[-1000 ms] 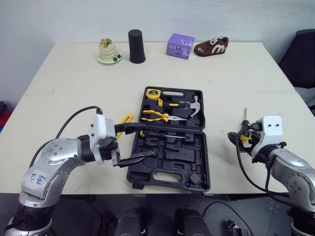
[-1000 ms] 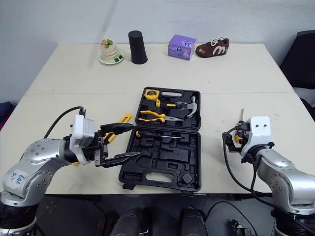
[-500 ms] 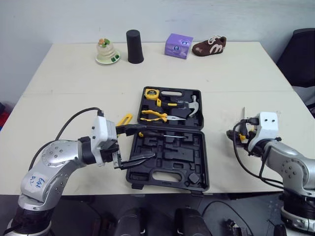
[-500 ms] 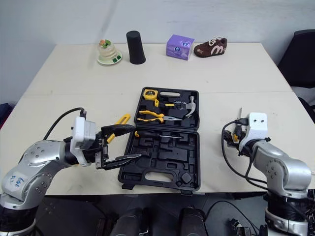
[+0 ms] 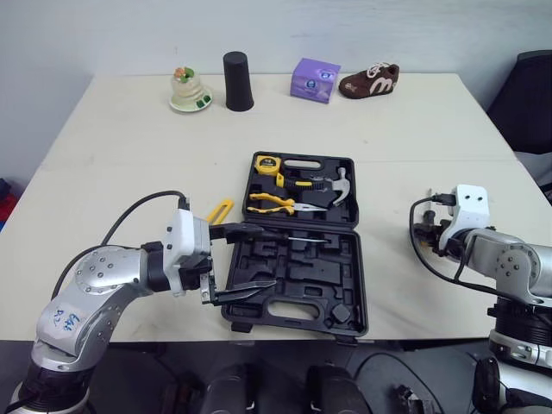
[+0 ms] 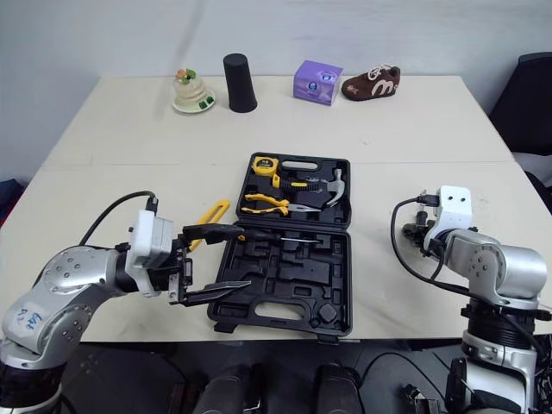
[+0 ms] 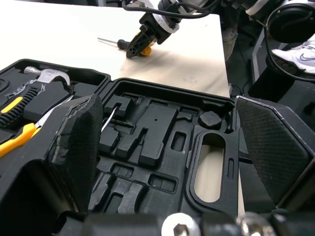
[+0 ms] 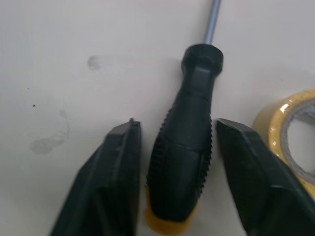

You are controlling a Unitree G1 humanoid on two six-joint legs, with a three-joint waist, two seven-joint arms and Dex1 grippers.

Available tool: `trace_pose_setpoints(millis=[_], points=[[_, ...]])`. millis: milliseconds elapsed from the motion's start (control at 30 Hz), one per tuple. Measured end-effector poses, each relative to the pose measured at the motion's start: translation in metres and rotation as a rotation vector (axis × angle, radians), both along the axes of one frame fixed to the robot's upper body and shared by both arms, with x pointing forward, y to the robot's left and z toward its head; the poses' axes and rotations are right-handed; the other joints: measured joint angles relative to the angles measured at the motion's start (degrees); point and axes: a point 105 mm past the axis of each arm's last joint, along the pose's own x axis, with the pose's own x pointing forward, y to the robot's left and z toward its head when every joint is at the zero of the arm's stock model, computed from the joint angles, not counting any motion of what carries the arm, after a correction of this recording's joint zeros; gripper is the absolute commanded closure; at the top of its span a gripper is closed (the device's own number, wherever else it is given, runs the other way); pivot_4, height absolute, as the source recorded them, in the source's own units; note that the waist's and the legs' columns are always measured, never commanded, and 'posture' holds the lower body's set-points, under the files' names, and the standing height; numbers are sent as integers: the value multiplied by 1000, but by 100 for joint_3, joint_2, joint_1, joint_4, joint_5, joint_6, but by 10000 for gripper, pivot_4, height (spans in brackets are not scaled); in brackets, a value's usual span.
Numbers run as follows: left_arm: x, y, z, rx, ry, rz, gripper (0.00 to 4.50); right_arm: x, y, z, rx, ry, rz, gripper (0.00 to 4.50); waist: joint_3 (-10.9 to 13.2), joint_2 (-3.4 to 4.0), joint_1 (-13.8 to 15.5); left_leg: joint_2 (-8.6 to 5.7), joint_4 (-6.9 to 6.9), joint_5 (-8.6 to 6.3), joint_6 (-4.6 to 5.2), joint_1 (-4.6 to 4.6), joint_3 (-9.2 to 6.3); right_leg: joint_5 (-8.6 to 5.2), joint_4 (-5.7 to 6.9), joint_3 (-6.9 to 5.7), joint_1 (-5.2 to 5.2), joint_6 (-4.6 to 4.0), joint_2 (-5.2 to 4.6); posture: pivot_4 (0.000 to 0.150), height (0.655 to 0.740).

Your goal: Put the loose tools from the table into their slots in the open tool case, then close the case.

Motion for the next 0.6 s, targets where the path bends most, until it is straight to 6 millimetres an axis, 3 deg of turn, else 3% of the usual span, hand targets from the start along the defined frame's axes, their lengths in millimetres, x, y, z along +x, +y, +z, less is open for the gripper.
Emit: trace_pose_setpoints(millis=[200, 367, 433, 533, 600], points=[[-5, 2, -3, 23, 9, -34, 0, -1, 3, 0, 11, -7, -1, 34788, 0, 0, -3, 3, 0, 0, -1, 1, 2, 0, -2, 2, 0, 0, 3, 1500, 7400], [-6, 4, -2, 25, 7, -56, 0, 4, 14, 11, -21, -109, 116, 34788, 1, 1, -5, 2, -3, 0, 0, 0, 9, 0, -1, 8, -7, 0, 4, 1500, 7400], [-5, 11, -1, 30, 28, -53, 0, 7, 21, 33, -109, -215, 271, 34788, 6, 7, -3, 0, -3, -1, 1, -3, 16, 0, -1, 6, -15, 0, 5, 1500, 7400], [-3, 27, 3, 65, 30, -40, 0, 3, 42, 85, -225, -382, 569, 34788, 8, 10, -16, 13, -3, -4, 0, 8, 32, 3, -5, -8, -14, 5, 19, 1500, 7400], [-3, 30, 6, 51, 26, -41, 0, -4, 59, 95, -267, -403, 742, 34788, 9, 4, -9, 23, -1, -7, -5, 10, 32, 3, -7, -7, -13, 5, 25, 1500, 7400]])
